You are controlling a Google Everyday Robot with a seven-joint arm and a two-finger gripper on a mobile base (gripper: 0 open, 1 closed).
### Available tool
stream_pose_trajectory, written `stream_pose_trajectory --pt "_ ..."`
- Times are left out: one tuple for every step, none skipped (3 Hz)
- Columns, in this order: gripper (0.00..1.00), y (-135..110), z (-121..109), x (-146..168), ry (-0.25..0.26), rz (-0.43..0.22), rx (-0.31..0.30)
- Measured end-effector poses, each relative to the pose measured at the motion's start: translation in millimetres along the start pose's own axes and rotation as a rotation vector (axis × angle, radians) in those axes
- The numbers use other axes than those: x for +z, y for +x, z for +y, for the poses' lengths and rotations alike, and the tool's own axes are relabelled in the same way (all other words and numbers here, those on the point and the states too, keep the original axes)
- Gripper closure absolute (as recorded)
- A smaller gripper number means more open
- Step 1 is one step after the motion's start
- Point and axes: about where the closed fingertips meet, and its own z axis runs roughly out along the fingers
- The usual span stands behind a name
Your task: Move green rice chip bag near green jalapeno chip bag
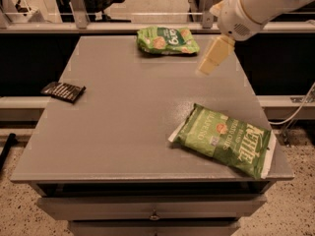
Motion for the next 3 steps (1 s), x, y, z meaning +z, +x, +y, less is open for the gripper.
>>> stream_pose_trajectory --pt "0.0 -25 -48 43 0.059 -0.111 0.019" --pt "0.0 -39 -84 90 0.083 -0.19 0.093" --pt "0.0 -46 -108 132 0.081 -0.248 0.19"
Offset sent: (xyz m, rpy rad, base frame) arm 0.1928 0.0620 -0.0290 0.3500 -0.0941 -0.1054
